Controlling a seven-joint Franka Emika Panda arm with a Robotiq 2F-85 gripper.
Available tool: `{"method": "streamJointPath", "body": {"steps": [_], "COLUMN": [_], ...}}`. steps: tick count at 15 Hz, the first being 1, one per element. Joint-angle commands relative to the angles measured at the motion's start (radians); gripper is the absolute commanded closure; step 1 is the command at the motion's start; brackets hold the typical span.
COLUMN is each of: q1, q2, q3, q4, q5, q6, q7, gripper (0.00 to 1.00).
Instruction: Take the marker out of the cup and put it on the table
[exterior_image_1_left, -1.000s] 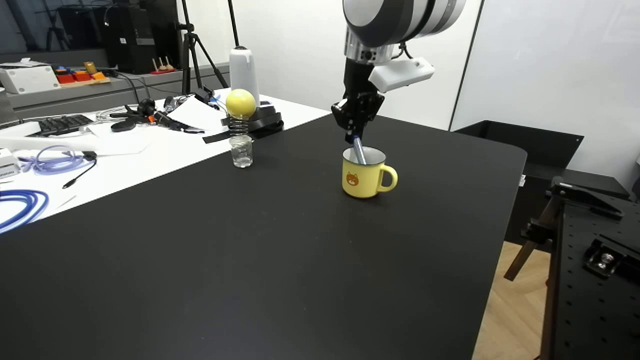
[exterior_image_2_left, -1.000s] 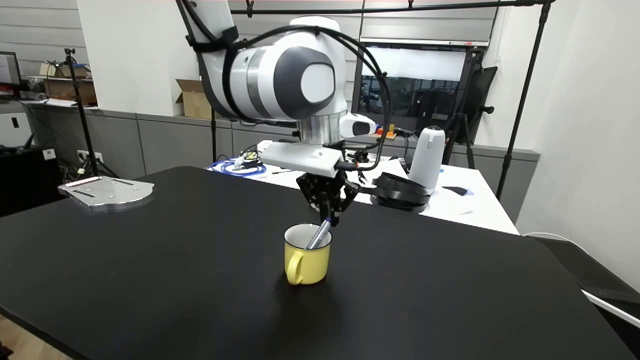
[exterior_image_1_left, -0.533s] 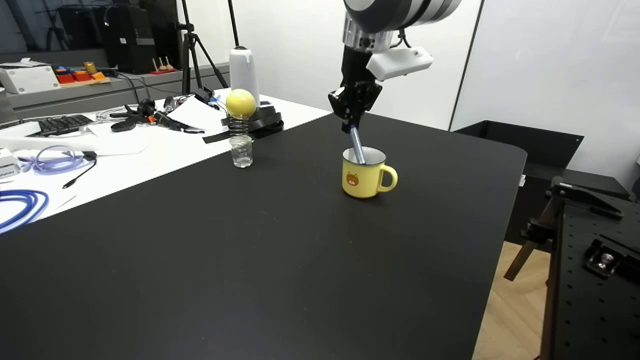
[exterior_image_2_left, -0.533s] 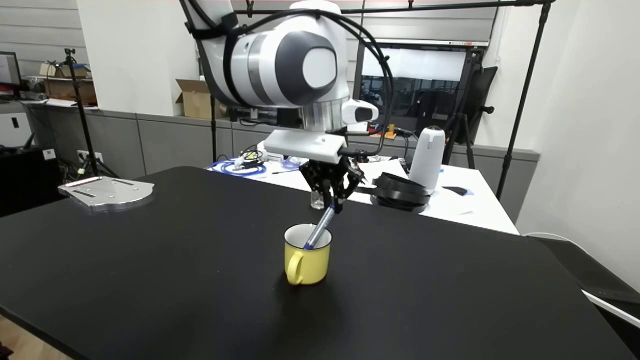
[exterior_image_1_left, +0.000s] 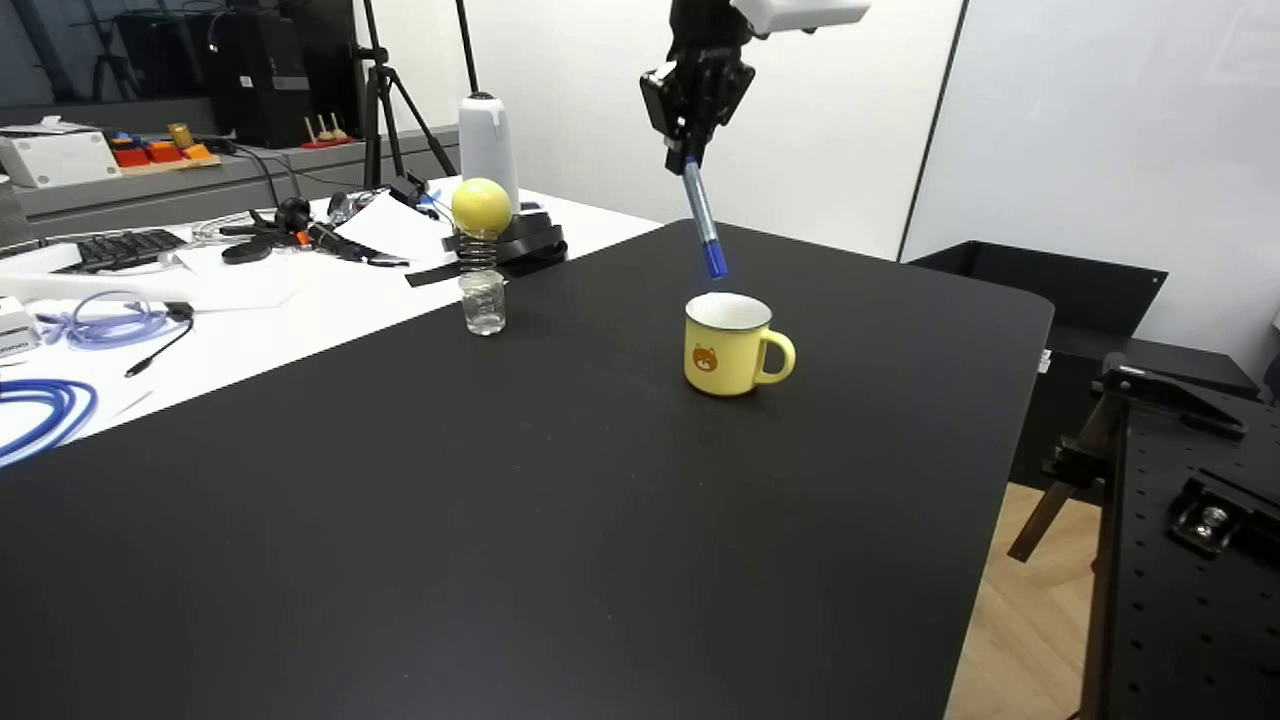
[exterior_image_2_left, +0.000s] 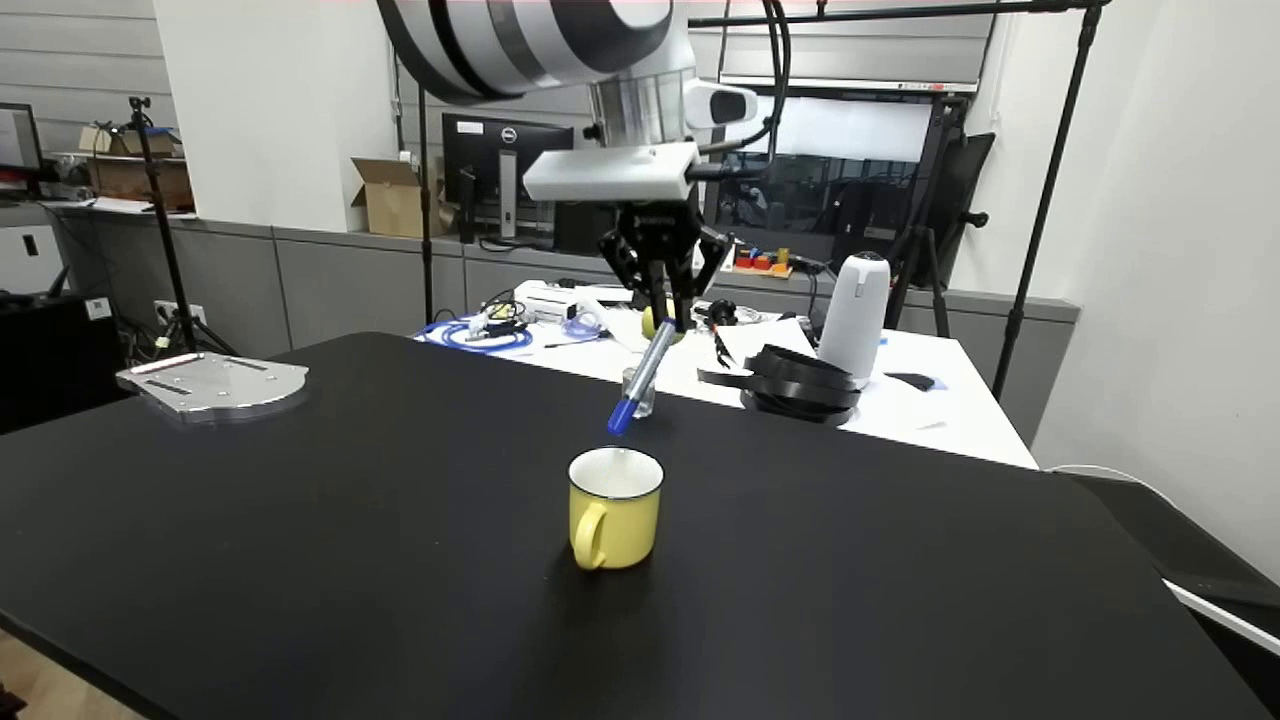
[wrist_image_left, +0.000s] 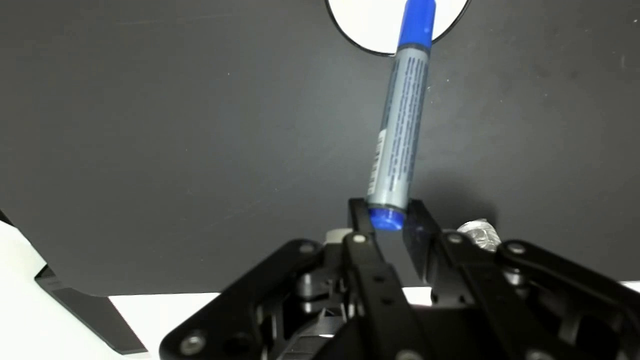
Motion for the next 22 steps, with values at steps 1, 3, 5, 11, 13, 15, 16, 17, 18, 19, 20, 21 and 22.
{"method": "streamJointPath", "body": {"steps": [1,3,5,11,13,15,16,17,18,19,20,21,22], "q1": [-0.007,-0.015,-0.021,-0.026,-0.028,-0.033,-0.037,-0.042,-0.052,-0.058,-0.064,-0.072,-0.077], "q2": [-0.06,-0.059,-0.042,0.032,0.061,0.086,0.098,0.108,0.12,0.132,0.142,0.153,0.163], "q3": [0.024,0.054,0.092,0.174,0.181,0.184,0.186,0.187,0.194,0.195,0.197,0.2,0.203], "q4": [-0.005,-0.001,0.004,0.029,0.032,0.028,0.023,0.018,0.017,0.017,0.019,0.02,0.022], "q5": [0.02,0.097,0.21,0.412,0.406,0.388,0.383,0.379,0.387,0.383,0.38,0.379,0.374], "q6": [-0.069,-0.094,-0.108,-0.153,-0.17,-0.187,-0.192,-0.195,-0.205,-0.21,-0.22,-0.225,-0.23], "q7": [-0.005,-0.051,-0.131,-0.308,-0.319,-0.332,-0.346,-0.359,-0.387,-0.403,-0.415,-0.43,-0.441], "gripper": [0.94,0.94,0.94,0.94,0.94,0.94,0.94,0.94,0.94,0.94,0.94,0.94,0.94]}}
